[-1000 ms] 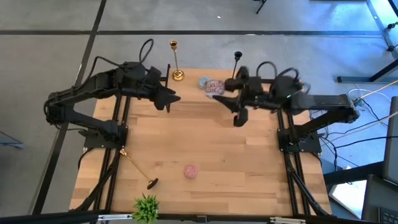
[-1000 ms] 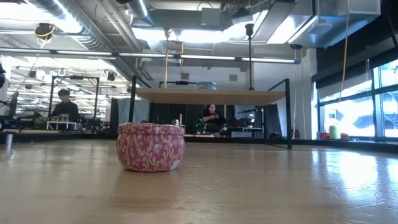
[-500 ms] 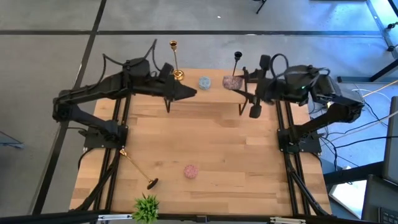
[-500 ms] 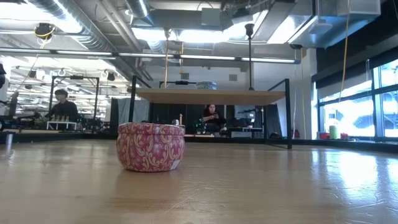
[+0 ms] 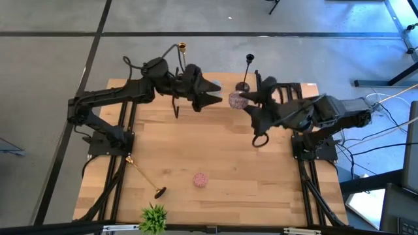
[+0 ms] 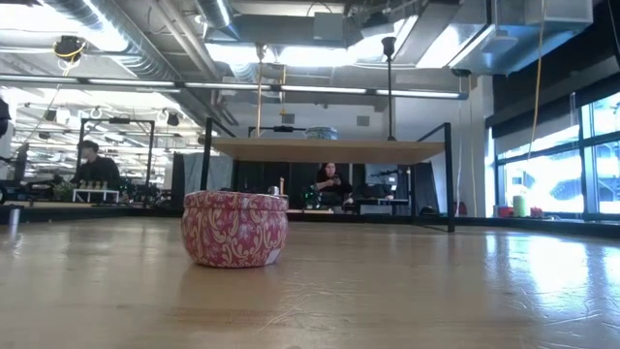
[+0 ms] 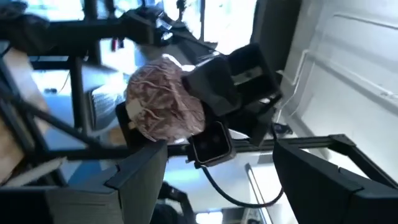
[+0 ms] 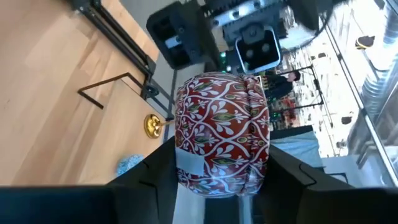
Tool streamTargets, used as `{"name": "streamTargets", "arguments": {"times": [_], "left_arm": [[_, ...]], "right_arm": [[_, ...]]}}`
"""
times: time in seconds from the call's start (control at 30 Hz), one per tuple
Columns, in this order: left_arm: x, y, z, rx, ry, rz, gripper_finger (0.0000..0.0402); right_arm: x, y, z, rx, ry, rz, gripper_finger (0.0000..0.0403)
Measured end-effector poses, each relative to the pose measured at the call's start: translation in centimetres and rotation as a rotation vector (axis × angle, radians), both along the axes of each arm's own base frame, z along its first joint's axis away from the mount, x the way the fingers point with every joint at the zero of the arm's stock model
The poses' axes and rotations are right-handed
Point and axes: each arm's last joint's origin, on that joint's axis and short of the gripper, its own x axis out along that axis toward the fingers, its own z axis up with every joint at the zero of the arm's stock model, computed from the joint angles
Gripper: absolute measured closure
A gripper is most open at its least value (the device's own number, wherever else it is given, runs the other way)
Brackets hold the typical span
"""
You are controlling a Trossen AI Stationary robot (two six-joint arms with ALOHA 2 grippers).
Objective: Pick & Place candle stick holders
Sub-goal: Put the red scented candle on the shelf
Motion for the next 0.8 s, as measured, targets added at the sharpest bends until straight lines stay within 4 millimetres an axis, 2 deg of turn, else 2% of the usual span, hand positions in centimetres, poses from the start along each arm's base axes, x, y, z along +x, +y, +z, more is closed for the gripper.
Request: {"name": "streamTargets", "arguments": {"times": [0.13, 0.37, 0.8], "left_arm": [[1.1, -0.1, -1.2, -0.052, 0.068, -0.071, 0.0112], [2.4, 0.0, -2.5, -0.075, 0.117, -0.114, 0.0112], [3.3, 0.8, -3.2, -0.065, 0.097, -0.095, 0.0112]], "right_arm": [[0.9, 1.0, -0.8, -0.057, 0.033, -0.029, 0.0236], [1.2, 1.7, -1.3, -0.102, 0.056, -0.055, 0.0236], [1.7, 1.8, -1.5, -0.070, 0.035, -0.066, 0.0236]]}}
